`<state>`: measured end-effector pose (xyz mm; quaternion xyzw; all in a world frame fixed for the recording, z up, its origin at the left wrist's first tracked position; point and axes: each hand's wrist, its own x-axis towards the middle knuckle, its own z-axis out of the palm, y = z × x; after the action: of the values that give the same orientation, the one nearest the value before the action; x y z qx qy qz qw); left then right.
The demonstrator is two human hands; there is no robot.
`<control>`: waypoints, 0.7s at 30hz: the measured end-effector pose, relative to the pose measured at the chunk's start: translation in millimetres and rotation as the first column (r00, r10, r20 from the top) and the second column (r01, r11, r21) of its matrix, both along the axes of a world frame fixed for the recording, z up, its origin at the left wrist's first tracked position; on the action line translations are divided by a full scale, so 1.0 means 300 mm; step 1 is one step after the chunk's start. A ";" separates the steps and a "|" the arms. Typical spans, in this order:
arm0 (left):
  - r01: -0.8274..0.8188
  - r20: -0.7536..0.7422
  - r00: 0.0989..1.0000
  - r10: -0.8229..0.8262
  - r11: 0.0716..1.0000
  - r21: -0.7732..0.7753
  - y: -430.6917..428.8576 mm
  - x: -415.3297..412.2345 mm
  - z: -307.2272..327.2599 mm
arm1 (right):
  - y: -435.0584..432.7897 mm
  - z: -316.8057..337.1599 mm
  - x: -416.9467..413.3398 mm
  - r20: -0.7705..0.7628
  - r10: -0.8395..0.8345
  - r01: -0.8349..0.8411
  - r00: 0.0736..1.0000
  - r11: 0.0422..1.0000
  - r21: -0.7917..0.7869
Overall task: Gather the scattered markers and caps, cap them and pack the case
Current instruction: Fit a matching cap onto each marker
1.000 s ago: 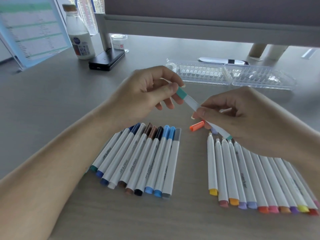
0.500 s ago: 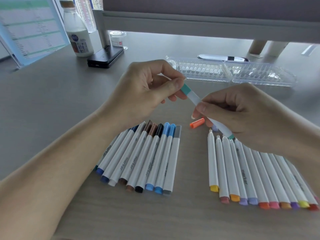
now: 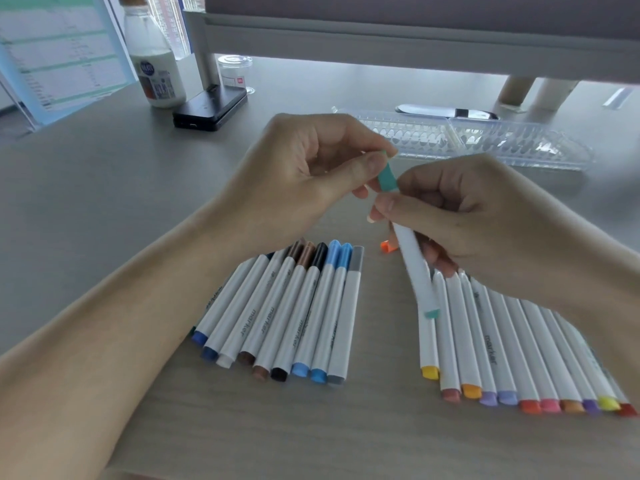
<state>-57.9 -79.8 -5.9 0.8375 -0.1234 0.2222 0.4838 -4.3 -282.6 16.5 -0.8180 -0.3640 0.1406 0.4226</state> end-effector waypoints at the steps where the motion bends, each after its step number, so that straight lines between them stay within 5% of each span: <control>1: -0.013 -0.004 1.000 0.013 0.999 0.031 0.001 0.001 -0.001 | 0.005 -0.008 -0.001 -0.023 0.005 -0.006 1.000 1.000 -0.016; 6: -0.125 -0.048 0.990 0.131 0.987 0.103 0.023 -0.002 -0.011 | 0.002 -0.019 -0.021 -0.095 -0.001 -0.015 0.995 0.984 -0.175; 21: -0.173 -0.046 0.981 0.187 0.961 0.215 0.022 0.006 -0.026 | 0.028 -0.035 -0.072 0.187 -0.018 0.090 0.982 0.919 -0.384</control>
<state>-56.1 -73.3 -13.8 0.8985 -0.0535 0.2234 0.3740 -26.0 -274.1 6.0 -0.9048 -0.3426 0.1243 0.2202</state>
